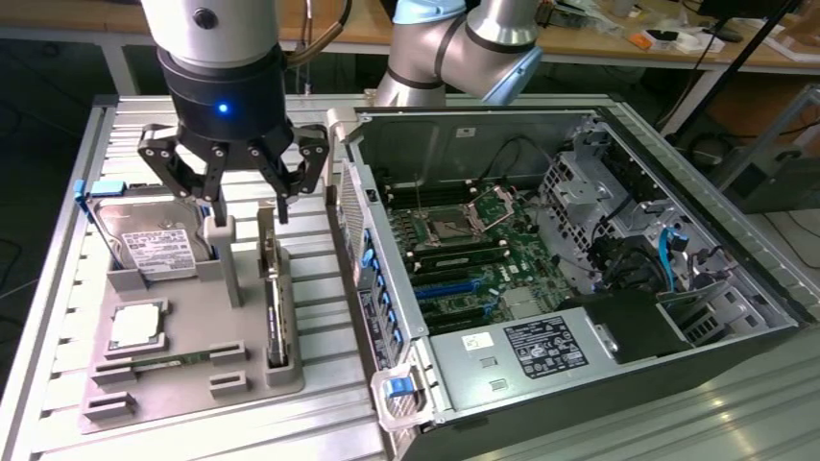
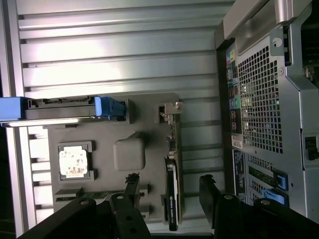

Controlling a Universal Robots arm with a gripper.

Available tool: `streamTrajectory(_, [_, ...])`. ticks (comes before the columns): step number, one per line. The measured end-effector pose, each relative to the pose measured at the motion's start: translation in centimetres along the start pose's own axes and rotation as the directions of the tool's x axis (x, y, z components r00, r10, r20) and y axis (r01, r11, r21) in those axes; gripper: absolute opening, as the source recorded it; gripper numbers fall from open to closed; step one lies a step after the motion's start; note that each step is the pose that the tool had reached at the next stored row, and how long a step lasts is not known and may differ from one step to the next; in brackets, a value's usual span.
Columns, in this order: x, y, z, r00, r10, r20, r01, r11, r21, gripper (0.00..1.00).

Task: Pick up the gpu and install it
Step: 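Pick up the gpu and move the gpu toward the slot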

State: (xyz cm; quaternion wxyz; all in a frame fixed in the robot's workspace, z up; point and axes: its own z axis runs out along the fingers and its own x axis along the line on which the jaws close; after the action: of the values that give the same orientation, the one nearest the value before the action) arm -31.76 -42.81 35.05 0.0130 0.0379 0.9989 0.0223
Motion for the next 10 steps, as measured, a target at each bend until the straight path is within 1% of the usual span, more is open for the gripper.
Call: streamTrajectory(10, [0.01,-0.02,0.37,1.0,0.0,0.0001,0.0,1.0,0.0,0.6])
